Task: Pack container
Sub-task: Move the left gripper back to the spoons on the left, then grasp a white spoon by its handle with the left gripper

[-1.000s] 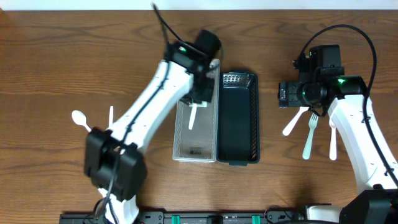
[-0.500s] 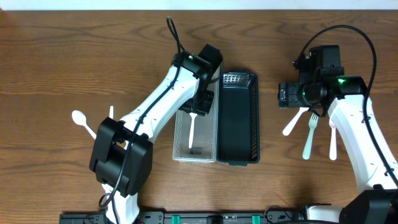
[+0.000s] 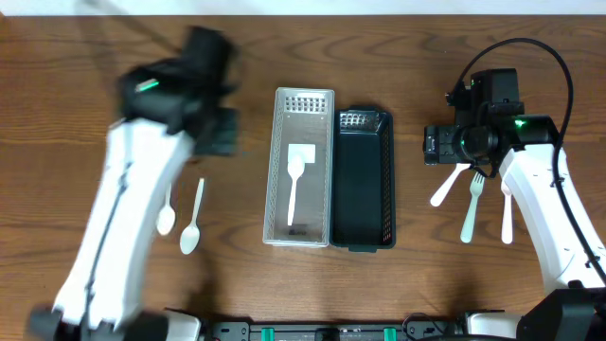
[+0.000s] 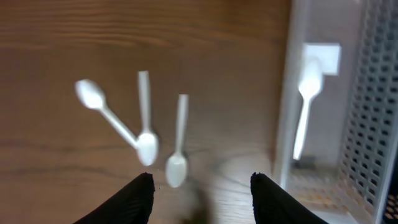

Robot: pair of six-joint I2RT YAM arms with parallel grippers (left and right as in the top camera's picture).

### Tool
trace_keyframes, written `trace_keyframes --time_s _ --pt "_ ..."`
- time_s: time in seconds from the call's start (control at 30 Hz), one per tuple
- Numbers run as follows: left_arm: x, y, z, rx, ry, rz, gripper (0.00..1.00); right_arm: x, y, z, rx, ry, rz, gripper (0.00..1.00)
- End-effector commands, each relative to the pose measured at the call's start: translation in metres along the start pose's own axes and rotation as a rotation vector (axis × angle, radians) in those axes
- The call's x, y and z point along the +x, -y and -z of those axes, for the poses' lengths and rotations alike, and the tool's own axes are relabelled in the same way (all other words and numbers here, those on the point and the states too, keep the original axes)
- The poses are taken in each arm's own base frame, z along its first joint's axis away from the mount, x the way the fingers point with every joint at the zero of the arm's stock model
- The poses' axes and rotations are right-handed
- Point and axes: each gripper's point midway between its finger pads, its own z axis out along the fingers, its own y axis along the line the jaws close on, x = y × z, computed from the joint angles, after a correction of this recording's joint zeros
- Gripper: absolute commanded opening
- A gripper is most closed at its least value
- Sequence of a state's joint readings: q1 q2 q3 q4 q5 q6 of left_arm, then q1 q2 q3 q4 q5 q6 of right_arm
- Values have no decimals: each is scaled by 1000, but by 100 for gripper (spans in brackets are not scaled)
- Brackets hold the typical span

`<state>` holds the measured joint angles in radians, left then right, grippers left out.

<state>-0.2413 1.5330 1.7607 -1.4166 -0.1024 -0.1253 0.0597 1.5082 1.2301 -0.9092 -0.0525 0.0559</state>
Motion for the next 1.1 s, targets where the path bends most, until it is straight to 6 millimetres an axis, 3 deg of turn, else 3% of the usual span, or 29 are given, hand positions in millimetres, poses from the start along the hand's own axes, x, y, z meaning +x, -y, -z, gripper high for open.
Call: trace_keyframes --time_s 0.0,0.1,0.2,0.3,0.47,0.8,1.07 --pt "32 -25 8 -28 4 27 53 -5 3 3 6 11 5 87" --pt "62 -39 6 -30 40 75 61 -5 3 3 6 11 5 87" --pt "83 -38 -9 18 70 86 86 -5 3 3 6 11 5 87" --pt "96 -42 -38 19 48 118 100 -5 3 3 5 11 5 87" --pt "102 -38 -91 70 -64 170 98 -4 3 3 6 6 4 86" --pt "103 -37 -176 76 -309 187 98 -3 3 3 6 3 5 87" --pt "122 -33 -219 72 -455 180 98 -3 3 3 6 3 4 87"
